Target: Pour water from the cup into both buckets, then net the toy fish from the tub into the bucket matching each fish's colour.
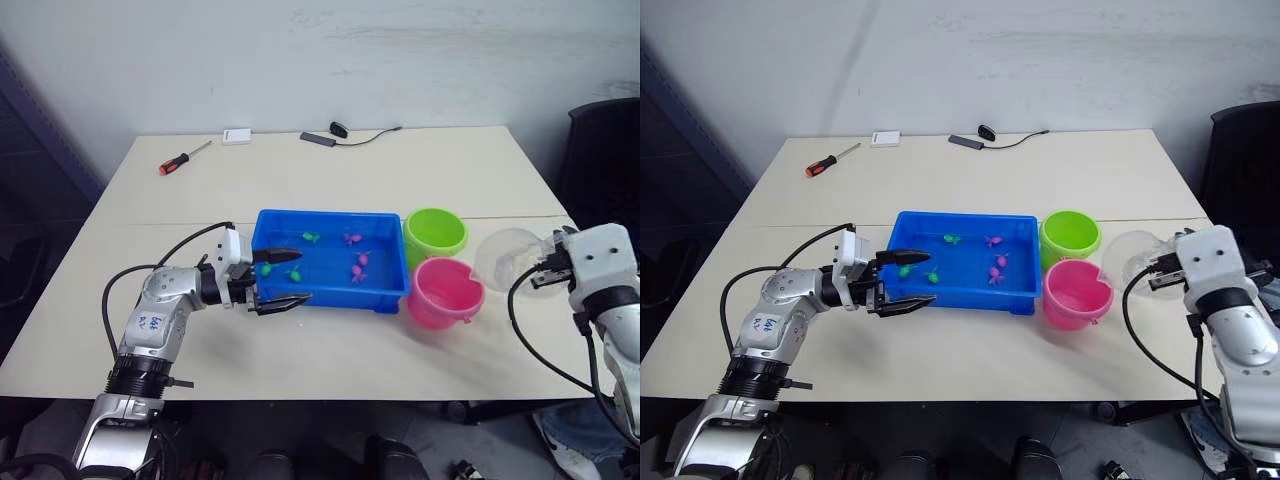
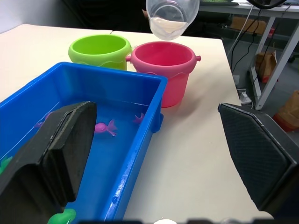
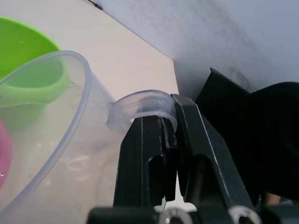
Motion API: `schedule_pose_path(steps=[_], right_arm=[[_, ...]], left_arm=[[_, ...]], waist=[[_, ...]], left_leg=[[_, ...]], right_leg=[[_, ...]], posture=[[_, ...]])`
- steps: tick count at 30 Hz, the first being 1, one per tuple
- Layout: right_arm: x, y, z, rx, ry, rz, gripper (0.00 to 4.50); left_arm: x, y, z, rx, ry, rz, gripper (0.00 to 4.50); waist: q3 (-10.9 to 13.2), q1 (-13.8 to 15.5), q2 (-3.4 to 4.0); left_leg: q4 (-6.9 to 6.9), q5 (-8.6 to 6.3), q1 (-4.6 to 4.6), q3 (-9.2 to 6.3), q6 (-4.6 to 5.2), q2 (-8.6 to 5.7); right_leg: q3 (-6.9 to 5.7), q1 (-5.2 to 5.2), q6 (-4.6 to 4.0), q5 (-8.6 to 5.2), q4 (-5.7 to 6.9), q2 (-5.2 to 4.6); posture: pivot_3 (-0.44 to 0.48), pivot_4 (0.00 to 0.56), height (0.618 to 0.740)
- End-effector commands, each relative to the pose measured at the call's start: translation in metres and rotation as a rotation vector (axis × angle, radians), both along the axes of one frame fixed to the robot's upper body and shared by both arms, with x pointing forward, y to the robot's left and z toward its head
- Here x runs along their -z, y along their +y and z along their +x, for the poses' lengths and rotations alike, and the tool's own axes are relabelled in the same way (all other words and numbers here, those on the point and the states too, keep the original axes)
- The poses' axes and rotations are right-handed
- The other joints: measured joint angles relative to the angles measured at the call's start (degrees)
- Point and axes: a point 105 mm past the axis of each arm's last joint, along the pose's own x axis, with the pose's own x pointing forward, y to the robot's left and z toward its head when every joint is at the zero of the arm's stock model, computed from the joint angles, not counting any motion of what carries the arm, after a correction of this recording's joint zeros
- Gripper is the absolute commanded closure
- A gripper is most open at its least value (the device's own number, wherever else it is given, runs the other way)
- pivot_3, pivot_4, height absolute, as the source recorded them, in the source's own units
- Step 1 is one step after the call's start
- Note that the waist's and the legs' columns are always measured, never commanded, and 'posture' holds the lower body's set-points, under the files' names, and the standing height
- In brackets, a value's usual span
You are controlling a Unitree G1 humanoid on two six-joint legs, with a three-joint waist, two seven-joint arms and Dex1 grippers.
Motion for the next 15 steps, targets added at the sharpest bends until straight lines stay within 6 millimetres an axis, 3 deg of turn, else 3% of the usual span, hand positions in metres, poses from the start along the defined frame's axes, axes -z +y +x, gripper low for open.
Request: schedule_pose_path(steps=[1, 15], right_arm=[[-0.025, 0.012, -0.001, -0.038, -0.096, -0.11, 4.43], [-0.03, 0.028, 0.0, -0.085, -0.154, -0.305, 4.43]], left_arm=[[-0.008, 0.001, 0.001, 0.006, -0.043, -0.003, 0.0], [-0.006, 0.002, -0.001, 0.011, -0.049, 0.009, 0.0]], waist=[[0.01, -0.03, -0.01], [0.02, -0.02, -0.04]], left_leg=[[0.01, 0.0, 0.0, 0.0, 0.0, 0.0], [0.07, 0.02, 0.0, 0.01, -0.03, 0.0]], right_leg=[[-0.01, 0.01, 0.0, 0.0, 0.0, 0.0], [-0.06, 0.04, 0.0, 0.0, 0.04, 0.0]], posture=[[0.0, 0.15, 0.74], [0.0, 0.15, 0.74]])
